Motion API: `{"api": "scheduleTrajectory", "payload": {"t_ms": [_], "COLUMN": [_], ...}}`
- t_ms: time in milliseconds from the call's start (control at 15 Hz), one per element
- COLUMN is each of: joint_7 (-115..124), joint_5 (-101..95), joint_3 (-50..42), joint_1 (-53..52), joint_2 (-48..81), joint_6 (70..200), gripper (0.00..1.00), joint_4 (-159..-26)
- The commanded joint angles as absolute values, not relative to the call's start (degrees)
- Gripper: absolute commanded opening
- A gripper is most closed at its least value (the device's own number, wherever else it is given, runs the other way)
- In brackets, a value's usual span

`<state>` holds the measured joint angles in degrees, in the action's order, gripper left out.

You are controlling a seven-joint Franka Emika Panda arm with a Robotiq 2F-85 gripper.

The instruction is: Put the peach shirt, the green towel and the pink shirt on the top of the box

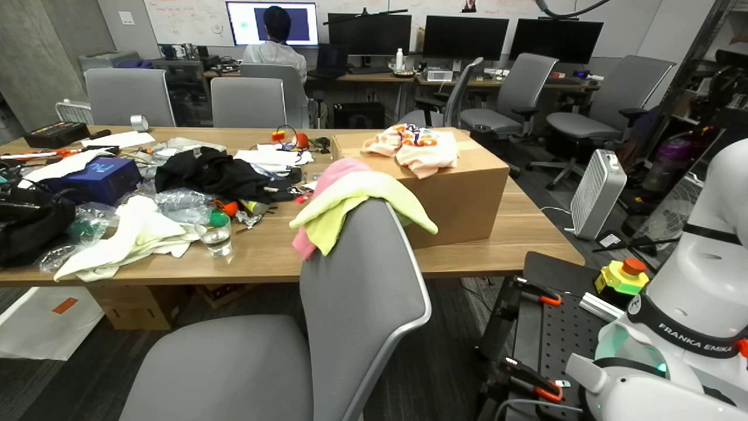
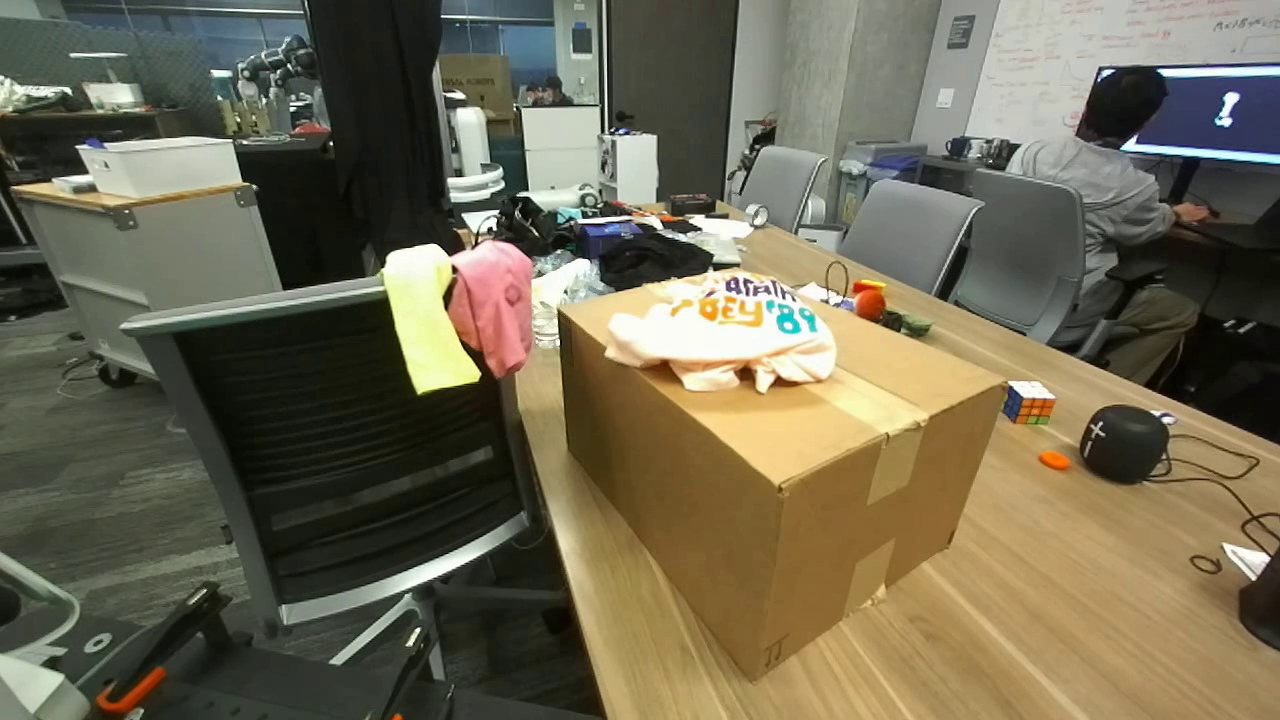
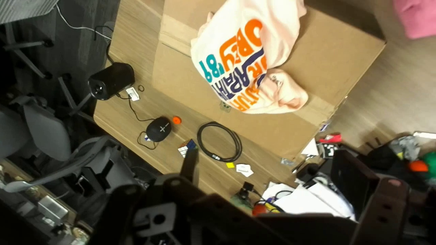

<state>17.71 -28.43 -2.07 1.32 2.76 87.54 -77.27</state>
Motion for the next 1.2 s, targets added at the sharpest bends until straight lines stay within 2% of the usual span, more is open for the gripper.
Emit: {"api": "scheduleTrajectory", "payload": {"t_ms": [0,400,1133], "joint_7": [12.6,6.0,2.4], "joint_5": [-27.4,-23.3,-18.0], "joint_3": [1.4,7.7,10.3], "joint_1": [-2.0,-7.0,-10.2], "joint_2": [-6.0,-13.1,-14.0], "joint_6": [84.5,82.3,97.3], "gripper": [1.00,1.00,1.00], "joint_4": [-86.8,-98.1,-111.6]}}
